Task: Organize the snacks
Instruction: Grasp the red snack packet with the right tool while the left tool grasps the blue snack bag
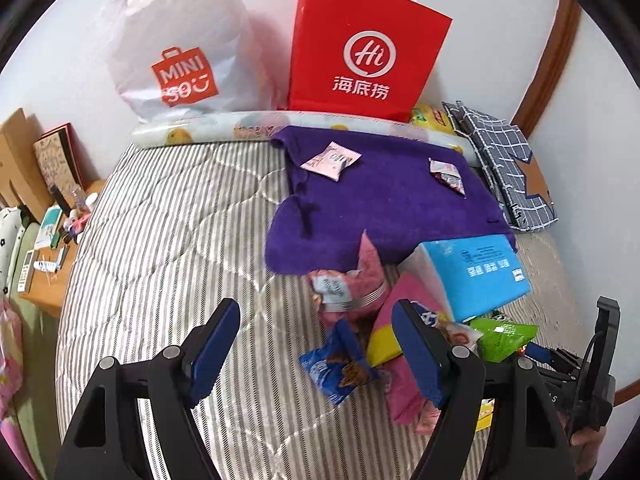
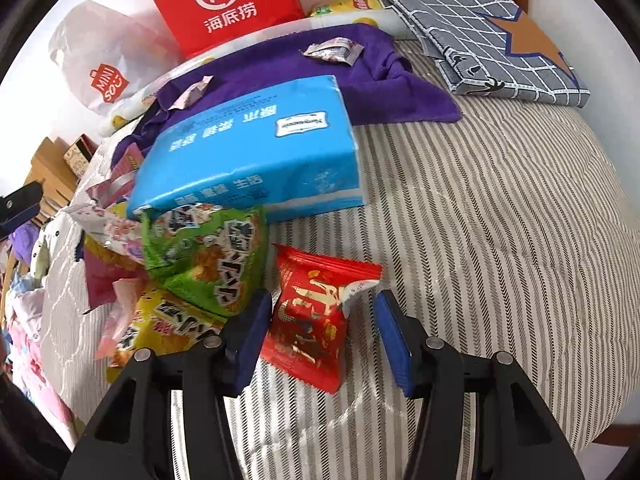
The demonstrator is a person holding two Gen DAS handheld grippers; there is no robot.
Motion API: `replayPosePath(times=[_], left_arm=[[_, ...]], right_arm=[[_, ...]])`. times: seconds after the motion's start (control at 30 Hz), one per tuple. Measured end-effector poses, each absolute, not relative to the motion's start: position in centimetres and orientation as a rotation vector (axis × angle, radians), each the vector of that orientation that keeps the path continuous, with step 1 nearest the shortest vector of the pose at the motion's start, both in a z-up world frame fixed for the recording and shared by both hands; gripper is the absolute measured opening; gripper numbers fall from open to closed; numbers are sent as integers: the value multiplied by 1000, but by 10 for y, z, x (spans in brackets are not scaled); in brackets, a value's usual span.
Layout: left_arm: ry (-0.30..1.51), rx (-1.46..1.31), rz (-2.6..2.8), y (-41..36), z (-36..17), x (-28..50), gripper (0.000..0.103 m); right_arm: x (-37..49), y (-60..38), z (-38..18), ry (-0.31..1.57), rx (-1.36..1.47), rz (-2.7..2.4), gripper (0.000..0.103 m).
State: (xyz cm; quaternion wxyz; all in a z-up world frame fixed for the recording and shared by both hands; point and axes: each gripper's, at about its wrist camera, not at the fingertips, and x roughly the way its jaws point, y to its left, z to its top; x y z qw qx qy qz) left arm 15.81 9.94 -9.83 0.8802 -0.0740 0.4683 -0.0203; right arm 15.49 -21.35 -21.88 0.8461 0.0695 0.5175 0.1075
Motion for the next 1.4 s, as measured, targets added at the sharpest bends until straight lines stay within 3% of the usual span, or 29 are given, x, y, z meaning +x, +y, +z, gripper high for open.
replayPosePath(times=[0.17,0.27,0.37,1.2,1.4], left_arm=[[986,-168,-32,107,-107,153,77],[996,-190,-45,109,-116,150,77],[1009,-179,-59,106,-125,147,77],[1046,37,-182,68,-182,145,77],[1043,77,-192,63,-183,152,71]], right_arm=[[152,-201,-220,1051,52,228,54],[149,-195,-220,1025,-14,245,43],[149,-201,-220,1018,-2,255,41],[160,-232,-229,923,-13,198,41],[159,-231,-230,894,-14,182,41]])
